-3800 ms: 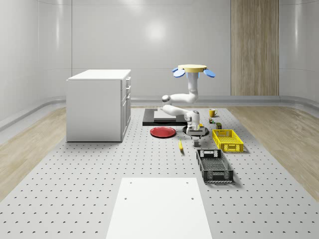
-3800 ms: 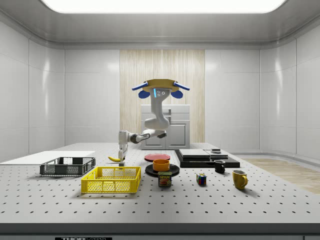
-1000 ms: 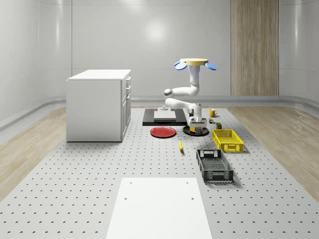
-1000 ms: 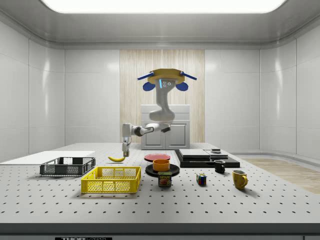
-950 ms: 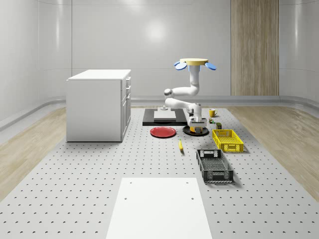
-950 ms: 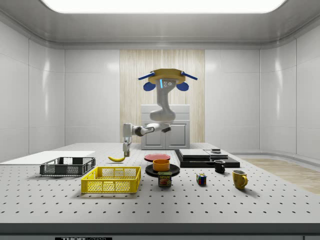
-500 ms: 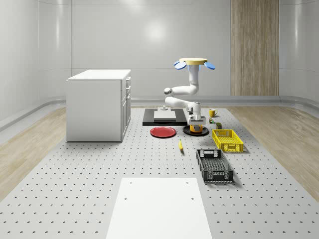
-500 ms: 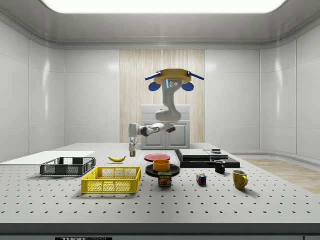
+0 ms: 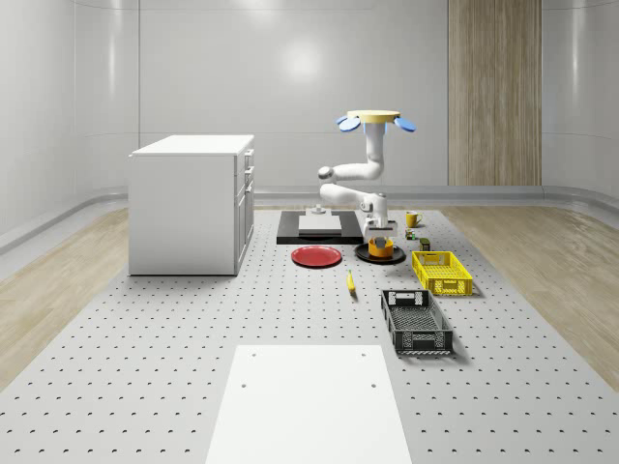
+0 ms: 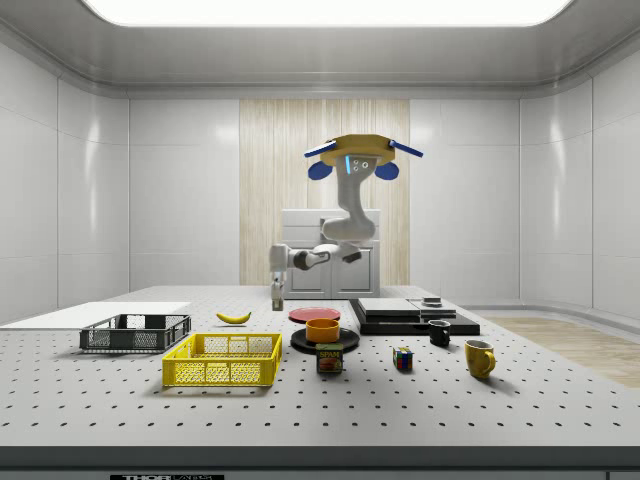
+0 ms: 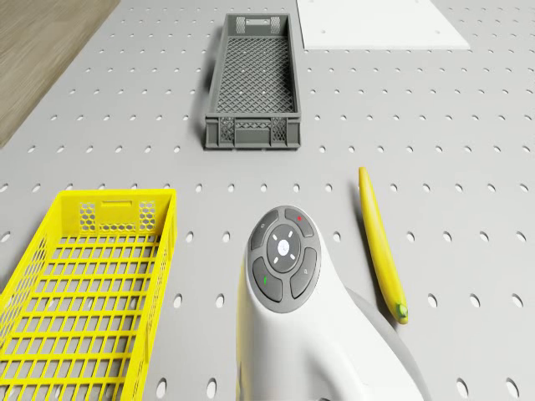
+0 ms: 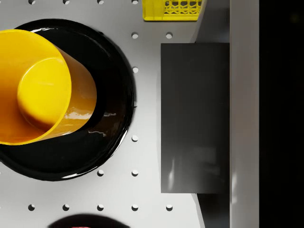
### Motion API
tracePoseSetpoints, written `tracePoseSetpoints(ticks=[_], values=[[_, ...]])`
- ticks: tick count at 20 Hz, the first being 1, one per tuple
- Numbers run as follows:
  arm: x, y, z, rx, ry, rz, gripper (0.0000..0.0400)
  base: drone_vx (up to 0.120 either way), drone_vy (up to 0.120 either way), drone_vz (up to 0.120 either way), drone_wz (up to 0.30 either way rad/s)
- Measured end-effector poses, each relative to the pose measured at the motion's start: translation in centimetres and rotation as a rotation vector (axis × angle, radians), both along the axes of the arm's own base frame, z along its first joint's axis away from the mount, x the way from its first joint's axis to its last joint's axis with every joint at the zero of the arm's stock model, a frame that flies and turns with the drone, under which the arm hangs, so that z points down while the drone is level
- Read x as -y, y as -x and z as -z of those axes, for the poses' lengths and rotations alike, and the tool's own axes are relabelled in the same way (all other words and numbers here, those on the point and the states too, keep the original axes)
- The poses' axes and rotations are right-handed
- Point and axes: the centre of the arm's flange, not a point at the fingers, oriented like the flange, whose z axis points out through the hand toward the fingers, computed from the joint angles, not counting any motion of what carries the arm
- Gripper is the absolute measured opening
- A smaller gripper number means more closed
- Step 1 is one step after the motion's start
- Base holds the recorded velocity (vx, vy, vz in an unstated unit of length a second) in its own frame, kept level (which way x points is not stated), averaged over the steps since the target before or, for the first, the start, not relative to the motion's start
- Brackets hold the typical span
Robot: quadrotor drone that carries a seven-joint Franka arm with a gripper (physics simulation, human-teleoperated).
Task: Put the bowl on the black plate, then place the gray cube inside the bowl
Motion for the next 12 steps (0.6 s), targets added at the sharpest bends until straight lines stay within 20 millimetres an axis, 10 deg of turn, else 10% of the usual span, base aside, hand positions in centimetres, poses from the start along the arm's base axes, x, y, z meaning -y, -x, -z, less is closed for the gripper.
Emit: tracePoseSetpoints(ticks=[12], values=[[0.00, 0.00, 0.00, 0.000, 0.000, 0.000, 0.0250, -0.120, 0.057, 0.000, 0.000]])
